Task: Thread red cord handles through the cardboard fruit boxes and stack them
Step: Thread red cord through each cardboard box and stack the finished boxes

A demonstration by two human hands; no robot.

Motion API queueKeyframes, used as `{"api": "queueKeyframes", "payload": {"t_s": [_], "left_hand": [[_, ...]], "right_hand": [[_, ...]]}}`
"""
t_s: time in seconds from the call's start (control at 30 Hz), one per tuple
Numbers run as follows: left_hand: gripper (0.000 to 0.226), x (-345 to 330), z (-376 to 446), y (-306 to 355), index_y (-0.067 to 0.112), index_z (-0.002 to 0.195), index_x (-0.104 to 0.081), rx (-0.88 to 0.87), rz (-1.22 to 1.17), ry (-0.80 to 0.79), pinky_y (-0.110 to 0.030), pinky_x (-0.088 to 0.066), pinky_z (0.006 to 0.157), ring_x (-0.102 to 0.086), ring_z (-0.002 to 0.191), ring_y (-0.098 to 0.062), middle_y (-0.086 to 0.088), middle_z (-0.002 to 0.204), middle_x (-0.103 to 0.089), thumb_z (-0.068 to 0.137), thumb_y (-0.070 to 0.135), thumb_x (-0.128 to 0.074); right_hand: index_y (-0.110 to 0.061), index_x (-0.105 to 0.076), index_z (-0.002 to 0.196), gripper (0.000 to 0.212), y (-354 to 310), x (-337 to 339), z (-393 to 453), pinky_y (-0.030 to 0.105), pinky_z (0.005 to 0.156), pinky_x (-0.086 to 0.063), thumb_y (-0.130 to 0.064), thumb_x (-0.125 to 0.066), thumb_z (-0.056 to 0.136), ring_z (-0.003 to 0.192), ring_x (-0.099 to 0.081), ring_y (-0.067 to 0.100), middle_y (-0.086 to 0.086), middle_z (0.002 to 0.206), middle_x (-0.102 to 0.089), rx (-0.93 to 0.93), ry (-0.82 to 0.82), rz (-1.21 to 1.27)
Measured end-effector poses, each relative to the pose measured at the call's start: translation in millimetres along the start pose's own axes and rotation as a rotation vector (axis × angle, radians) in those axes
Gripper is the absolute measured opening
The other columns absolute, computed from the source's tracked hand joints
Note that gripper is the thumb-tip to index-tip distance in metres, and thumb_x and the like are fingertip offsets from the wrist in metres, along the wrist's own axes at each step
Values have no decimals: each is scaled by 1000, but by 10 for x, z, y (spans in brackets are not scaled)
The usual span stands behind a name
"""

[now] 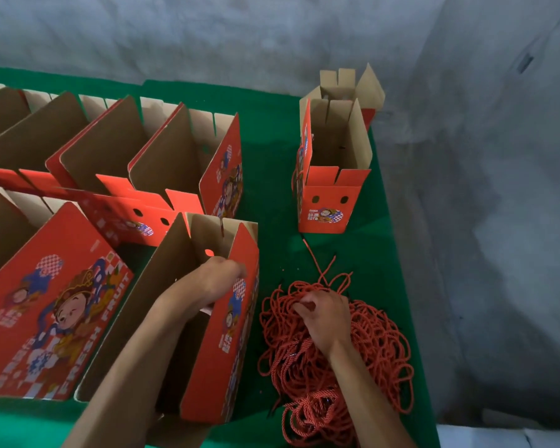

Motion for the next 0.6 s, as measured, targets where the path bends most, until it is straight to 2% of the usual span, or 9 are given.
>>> {"api": "queueKeyframes", "payload": {"t_s": [0.1, 0.2, 0.27, 0.33, 0.43, 0.53, 0.6], "left_hand": [[37, 22, -8, -34, 8, 116, -63, -1, -41, 10, -36, -62, 71, -77, 81, -28, -13, 97, -77, 95, 38, -54], [36, 22, -39, -66, 8, 111, -65, 10, -85, 1, -43, -60, 87, -76, 86, -32, -15, 94, -77, 93, 38, -57], [37, 16, -55, -73, 7, 110, -66, 10, -101, 5, -43, -58, 90, -75, 89, -34, -16, 94, -77, 92, 38, -59], [41, 12, -57, -82, 3, 117, -65, 9, -128, 16, -43, -55, 91, -73, 98, -38, -20, 104, -75, 93, 36, -60], [48, 13, -52, -94, 1, 137, -55, -5, -178, 34, -46, -50, 102, -60, 122, -41, -24, 133, -61, 98, 29, -59], [51, 5, -66, -88, 0, 142, -49, -11, -233, 42, -48, -49, 104, -56, 126, -41, -25, 140, -56, 100, 27, -57], [50, -8, -72, -88, 0, 142, -49, -18, -260, 35, -47, -49, 104, -56, 128, -41, -24, 140, -56, 101, 27, -57]], "right_hand": [[-26, -79, 109, 19, -35, 16, -22, 25, 99, -48, -39, -68, 99, 100, -67, 4, -14, 111, -75, -149, -126, 252], [-11, -77, 105, 12, -175, 20, -99, 26, 76, -56, -19, -72, 97, 78, -69, 8, 2, 99, -79, -225, -224, 887], [0, -73, 107, 15, -359, -5, -167, 25, 65, -55, -9, -71, 96, 70, -67, 16, 11, 96, -78, -227, -329, 1175], [1, -74, 105, 11, -515, -40, -200, 26, 67, -55, -1, -70, 94, 72, -67, 19, 12, 91, -77, -220, -342, 1232], [-2, -77, 100, 8, -635, -103, -196, 28, 71, -57, -1, -74, 92, 75, -69, 20, 10, 88, -77, -235, -280, 1195], [-6, -79, 93, 3, -665, -143, -177, 25, 72, -57, -6, -76, 92, 73, -70, 15, 5, 84, -77, -225, -245, 1179], [-12, -80, 89, 8, -678, -156, -159, 28, 74, -58, -9, -74, 94, 73, -69, 15, 3, 83, -76, -208, -236, 1130]]}}
Point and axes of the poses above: each hand's wrist, its own z-axis towards the middle knuckle, its own x-axis out of the back of the hand, y = z × x, the point moved 4 cm from there along z, towards the middle knuckle
